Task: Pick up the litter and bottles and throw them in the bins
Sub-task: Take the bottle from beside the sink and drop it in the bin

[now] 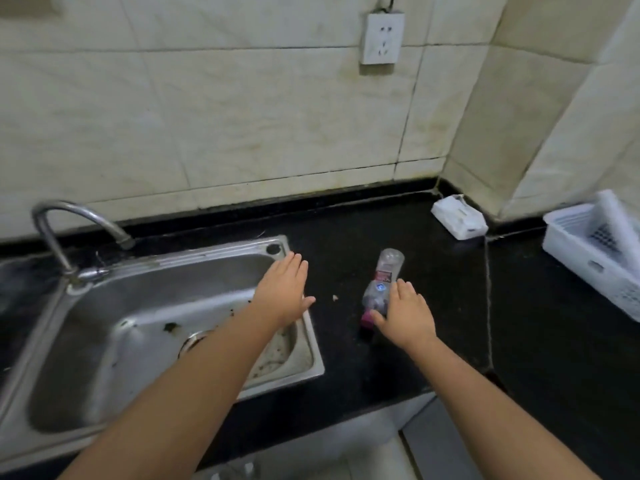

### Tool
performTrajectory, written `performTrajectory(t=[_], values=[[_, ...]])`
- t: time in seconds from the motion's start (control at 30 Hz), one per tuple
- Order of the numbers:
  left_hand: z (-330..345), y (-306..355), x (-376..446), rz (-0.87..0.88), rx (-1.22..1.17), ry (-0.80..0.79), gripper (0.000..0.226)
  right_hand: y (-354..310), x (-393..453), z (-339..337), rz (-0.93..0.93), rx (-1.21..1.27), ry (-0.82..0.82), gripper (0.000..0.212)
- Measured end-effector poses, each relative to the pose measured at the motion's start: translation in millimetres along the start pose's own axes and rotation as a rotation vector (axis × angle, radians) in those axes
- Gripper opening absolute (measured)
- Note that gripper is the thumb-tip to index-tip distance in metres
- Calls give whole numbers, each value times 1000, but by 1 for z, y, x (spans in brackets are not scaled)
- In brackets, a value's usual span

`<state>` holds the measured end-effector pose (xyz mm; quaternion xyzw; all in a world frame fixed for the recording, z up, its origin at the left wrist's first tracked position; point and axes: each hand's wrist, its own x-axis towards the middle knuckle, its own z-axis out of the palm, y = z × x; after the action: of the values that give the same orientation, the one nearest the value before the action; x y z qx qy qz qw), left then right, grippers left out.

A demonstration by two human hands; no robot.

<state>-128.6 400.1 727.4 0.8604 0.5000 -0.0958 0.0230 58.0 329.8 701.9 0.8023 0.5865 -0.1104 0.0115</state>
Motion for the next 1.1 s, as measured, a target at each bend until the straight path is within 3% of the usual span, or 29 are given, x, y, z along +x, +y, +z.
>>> performTrajectory(t=[0.13, 0.33, 0.53, 0.7, 0.9, 1.0, 1.1], values=[[19, -9, 26, -50, -76, -67, 70, -16, 29, 29, 8, -27, -83, 56], [41, -22, 75, 3, -70, -181, 71, -25, 57, 44, 153, 98, -54, 49], [36, 5, 130, 229, -14, -185, 71, -11, 58, 50, 272, 216, 27, 37], [11, 79, 157, 560, 83, -21, 68, 45, 32, 24, 344, 188, 286, 21], [-7, 239, 86, 1031, 184, 38, 67, 132, -117, -1, 711, 222, 530, 20], [-6, 320, -1, 1300, 244, 76, 67, 152, -240, 7, 1020, 211, 648, 12], [3, 383, -118, 1555, 278, 133, 68, 147, -378, 31, 1241, 172, 713, 19]])
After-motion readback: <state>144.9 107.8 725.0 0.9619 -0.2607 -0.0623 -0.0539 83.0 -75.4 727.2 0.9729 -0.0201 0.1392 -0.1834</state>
